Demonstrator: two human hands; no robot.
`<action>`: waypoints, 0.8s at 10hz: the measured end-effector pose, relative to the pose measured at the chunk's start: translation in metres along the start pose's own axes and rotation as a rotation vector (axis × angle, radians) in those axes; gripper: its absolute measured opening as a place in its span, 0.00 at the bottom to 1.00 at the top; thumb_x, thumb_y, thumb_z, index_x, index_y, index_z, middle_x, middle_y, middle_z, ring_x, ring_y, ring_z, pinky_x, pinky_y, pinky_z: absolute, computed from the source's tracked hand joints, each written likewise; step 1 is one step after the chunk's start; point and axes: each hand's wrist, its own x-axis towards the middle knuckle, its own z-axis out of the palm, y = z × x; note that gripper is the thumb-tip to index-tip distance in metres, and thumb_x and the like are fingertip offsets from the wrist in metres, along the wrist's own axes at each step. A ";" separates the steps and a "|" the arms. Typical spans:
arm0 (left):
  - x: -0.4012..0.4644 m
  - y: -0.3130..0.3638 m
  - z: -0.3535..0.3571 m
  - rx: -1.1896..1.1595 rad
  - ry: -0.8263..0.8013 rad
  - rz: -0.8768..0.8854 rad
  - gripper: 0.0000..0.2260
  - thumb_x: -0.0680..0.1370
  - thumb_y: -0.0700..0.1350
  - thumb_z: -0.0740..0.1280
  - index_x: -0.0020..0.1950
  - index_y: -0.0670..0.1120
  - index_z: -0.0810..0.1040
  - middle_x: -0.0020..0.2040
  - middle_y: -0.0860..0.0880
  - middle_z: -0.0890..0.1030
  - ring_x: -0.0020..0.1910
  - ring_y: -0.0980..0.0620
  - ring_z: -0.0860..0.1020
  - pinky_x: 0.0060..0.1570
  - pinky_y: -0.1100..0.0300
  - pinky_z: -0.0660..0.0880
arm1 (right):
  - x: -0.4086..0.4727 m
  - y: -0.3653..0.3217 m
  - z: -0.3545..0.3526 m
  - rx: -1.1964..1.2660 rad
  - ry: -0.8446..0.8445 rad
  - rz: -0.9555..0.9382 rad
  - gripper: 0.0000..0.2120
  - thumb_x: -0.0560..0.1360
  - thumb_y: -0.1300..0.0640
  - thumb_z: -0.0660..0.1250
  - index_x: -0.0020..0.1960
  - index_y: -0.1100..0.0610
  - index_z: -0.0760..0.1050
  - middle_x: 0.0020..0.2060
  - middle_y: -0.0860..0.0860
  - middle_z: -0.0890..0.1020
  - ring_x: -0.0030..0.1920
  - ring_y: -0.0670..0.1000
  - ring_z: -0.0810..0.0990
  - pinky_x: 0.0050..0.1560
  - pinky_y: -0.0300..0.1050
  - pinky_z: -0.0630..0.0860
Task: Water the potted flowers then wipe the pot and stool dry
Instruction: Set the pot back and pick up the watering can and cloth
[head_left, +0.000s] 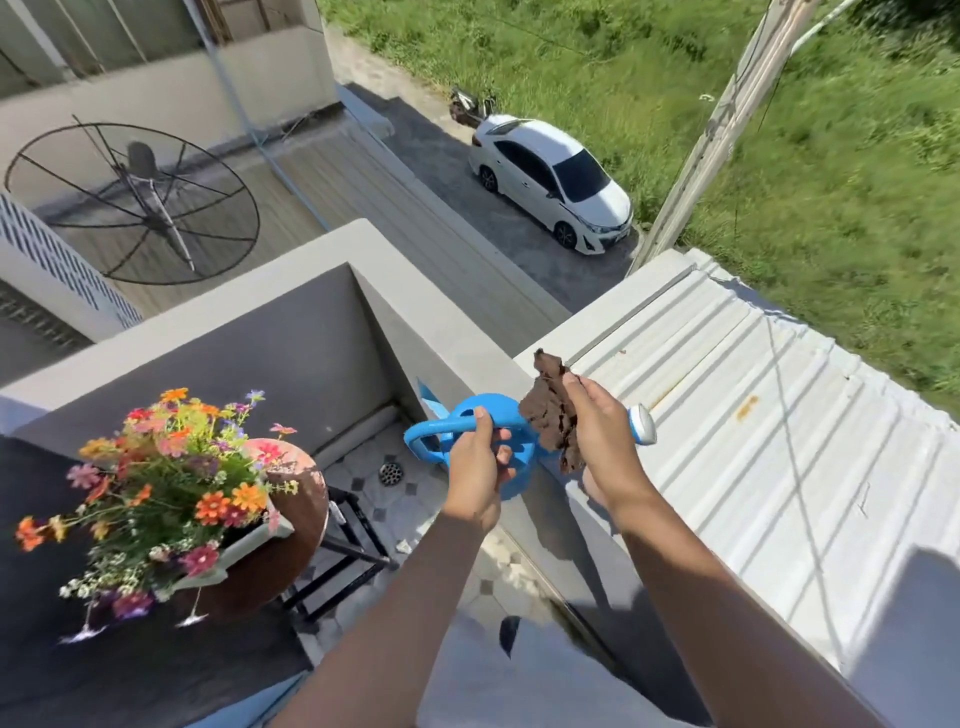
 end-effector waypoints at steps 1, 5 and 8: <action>0.015 0.008 -0.044 0.120 0.052 -0.010 0.17 0.83 0.56 0.55 0.43 0.46 0.72 0.32 0.52 0.70 0.23 0.59 0.65 0.22 0.67 0.63 | -0.007 0.022 0.029 0.032 -0.027 0.101 0.15 0.81 0.49 0.62 0.53 0.59 0.81 0.49 0.60 0.85 0.51 0.56 0.84 0.55 0.54 0.78; 0.149 -0.070 -0.213 0.468 0.285 -0.124 0.23 0.83 0.57 0.54 0.33 0.44 0.67 0.24 0.48 0.69 0.19 0.56 0.68 0.18 0.67 0.62 | 0.030 0.201 0.104 -0.031 -0.272 0.387 0.33 0.65 0.40 0.77 0.63 0.55 0.75 0.57 0.54 0.83 0.60 0.53 0.81 0.63 0.53 0.75; 0.326 -0.236 -0.335 0.616 0.315 -0.287 0.16 0.81 0.58 0.57 0.37 0.52 0.67 0.34 0.51 0.69 0.34 0.50 0.70 0.35 0.60 0.70 | 0.130 0.423 0.095 -0.253 -0.298 0.556 0.32 0.66 0.65 0.78 0.67 0.58 0.70 0.57 0.55 0.83 0.59 0.54 0.81 0.65 0.52 0.75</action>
